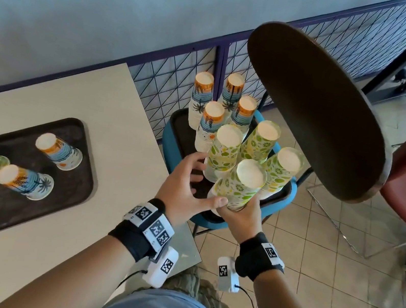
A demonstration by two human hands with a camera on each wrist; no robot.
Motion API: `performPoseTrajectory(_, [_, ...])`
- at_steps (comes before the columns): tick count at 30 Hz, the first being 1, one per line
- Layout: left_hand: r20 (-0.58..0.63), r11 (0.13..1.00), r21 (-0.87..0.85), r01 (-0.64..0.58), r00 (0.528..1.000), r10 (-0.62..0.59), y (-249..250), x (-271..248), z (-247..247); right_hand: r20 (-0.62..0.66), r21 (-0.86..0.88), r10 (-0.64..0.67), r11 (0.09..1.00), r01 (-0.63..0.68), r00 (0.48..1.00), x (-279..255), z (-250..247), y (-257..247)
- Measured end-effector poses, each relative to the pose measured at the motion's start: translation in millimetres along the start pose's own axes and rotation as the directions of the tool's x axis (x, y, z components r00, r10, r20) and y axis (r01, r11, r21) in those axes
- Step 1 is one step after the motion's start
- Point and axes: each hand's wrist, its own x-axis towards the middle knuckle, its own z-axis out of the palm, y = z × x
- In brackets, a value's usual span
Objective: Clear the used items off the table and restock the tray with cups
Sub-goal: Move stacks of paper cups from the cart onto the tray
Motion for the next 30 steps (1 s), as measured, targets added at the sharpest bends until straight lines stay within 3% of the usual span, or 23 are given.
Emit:
performPoseTrajectory(3, [0.156, 0.991, -0.107, 0.083, 0.986, -0.065, -5.5, -0.5, 1.6, 0.082, 0.078, -0.032, 0.997, 0.026, 0.996, -14.3, -1.7, -19.8])
performPoseTrajectory(5, [0.222, 0.959, -0.239, 0.155, 0.970, -0.101, -5.1, -0.4, 5.9, 0.120, 0.018, -0.048, 0.999, 0.046, 0.992, -21.1, 4.8, -27.9])
performPoseTrajectory(8, [0.212, 0.901, -0.384, 0.202, 0.969, -0.127, -9.6, -0.6, 9.7, 0.156, -0.114, -0.108, 0.985, 0.127, 0.982, -22.7, 14.9, -33.7])
performPoseTrajectory(12, [0.178, 0.805, -0.553, 0.216, 0.974, -0.139, -18.0, -2.5, 6.2, 0.271, -0.123, -0.171, 0.970, 0.210, 0.947, -28.6, 3.9, -38.8])
performPoseTrajectory(14, [0.117, 0.813, -0.550, 0.194, 0.981, -0.155, -19.5, -3.2, 2.7, 0.142, -0.173, -0.181, 0.963, 0.204, 0.973, -31.6, -8.8, -32.2])
performPoseTrajectory(16, [0.083, 0.820, -0.543, 0.180, 0.983, -0.161, -19.4, -4.1, -0.4, -0.135, -0.141, -0.119, 0.985, 0.100, 0.984, -28.4, -23.6, -21.4])
performPoseTrajectory(18, [0.075, 0.817, -0.548, 0.176, 0.984, -0.162, -20.4, -5.1, -2.3, -0.375, -0.040, 0.005, 0.999, -0.022, 0.927, -14.7, -39.9, -6.7])
performPoseTrajectory(19, [0.074, 0.816, -0.550, 0.178, 0.984, -0.165, -19.4, -5.7, -3.3, -0.437, -0.005, 0.054, 0.998, -0.062, 0.898, -5.0, -48.1, 0.2])
performPoseTrajectory(21, [0.072, 0.816, -0.551, 0.176, 0.984, -0.163, -18.6, -6.5, -3.7, -0.456, 0.019, 0.109, 0.993, -0.113, 0.883, 16.9, -60.3, 14.4])
performPoseTrajectory(26, [0.064, 0.812, -0.559, 0.171, 0.984, -0.163, -17.8, -9.8, -2.5, -0.332, 0.012, 0.120, 0.992, -0.123, 0.936, 56.8, -62.4, 30.5])
performPoseTrajectory(30, [0.058, 0.811, -0.559, 0.173, 0.984, -0.170, -19.9, -12.7, -4.3, -0.303, -0.007, 0.135, 0.990, -0.144, 0.943, 68.0, -58.2, 36.7])
